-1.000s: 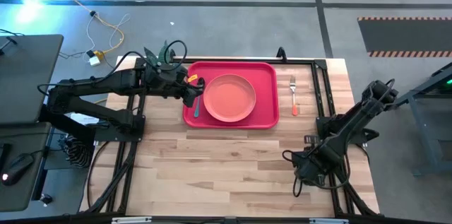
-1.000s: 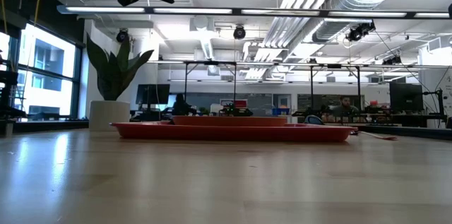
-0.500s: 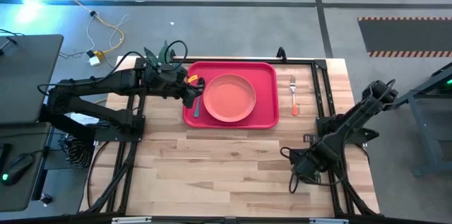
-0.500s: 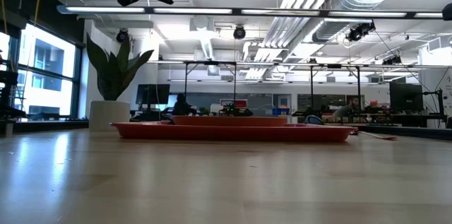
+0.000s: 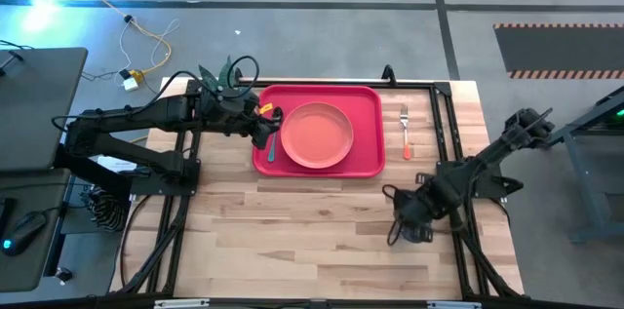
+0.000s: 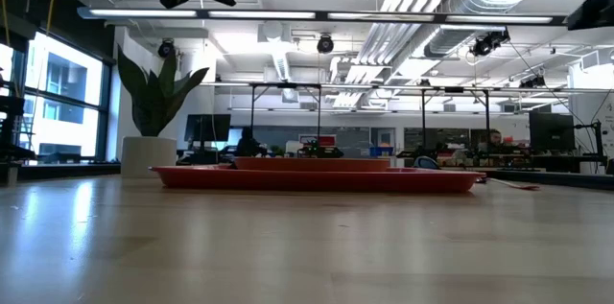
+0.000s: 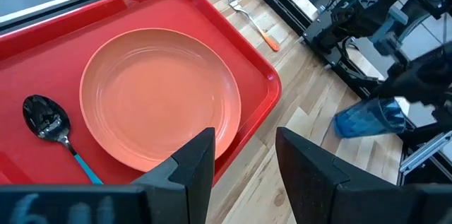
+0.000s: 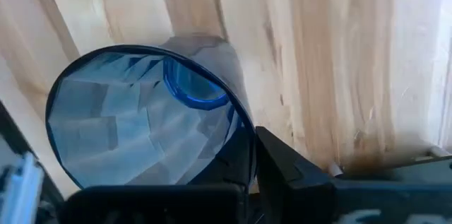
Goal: Pick and place plate/cup/fork/spoon on tray
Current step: Put the blue glass on top right of the pink tray
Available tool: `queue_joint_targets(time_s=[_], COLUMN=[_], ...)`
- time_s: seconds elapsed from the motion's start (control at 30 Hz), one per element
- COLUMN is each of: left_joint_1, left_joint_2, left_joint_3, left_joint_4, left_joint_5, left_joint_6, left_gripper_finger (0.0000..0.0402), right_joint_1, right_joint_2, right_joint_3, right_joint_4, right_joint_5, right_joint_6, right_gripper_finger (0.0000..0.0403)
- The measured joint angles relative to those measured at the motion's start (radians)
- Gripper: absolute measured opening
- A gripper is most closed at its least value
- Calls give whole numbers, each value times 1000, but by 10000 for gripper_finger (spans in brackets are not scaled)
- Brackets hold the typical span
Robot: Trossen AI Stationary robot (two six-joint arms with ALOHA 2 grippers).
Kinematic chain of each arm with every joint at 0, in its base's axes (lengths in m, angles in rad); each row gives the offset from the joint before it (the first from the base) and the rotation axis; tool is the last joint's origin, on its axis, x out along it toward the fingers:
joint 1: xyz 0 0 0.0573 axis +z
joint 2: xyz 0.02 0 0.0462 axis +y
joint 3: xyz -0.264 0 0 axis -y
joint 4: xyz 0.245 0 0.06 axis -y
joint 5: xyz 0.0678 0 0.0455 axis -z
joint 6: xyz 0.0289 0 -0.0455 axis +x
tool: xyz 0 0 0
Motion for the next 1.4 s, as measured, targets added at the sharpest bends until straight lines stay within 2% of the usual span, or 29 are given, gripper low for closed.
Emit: queue_joint_targets(time_s=[0.37, 0.83, 0.97, 1.2, 1.4], left_joint_1=[0, 1, 3, 3, 3], left_joint_2=[0, 0, 0, 0, 0], left_joint_3=[0, 0, 0, 0, 0], left_joint_4=[1, 2, 3, 3, 8], left_joint_5=[0, -1, -9, -139, -278], left_joint_6=[60, 218, 262, 285, 312], left_gripper_finger=[141, 141, 141, 141, 141], right_joint_1=[-287, -647, -728, -887, -1072], right_joint_2=[-92, -106, -105, -105, -105], right_joint_3=[0, 2, 50, 187, 290], right_joint_4=[42, 295, 336, 330, 330], right_joint_5=[21, 39, 57, 129, 154], right_joint_6=[-7, -77, -125, -255, -406], right_gripper_finger=[1, 0, 0, 0, 0])
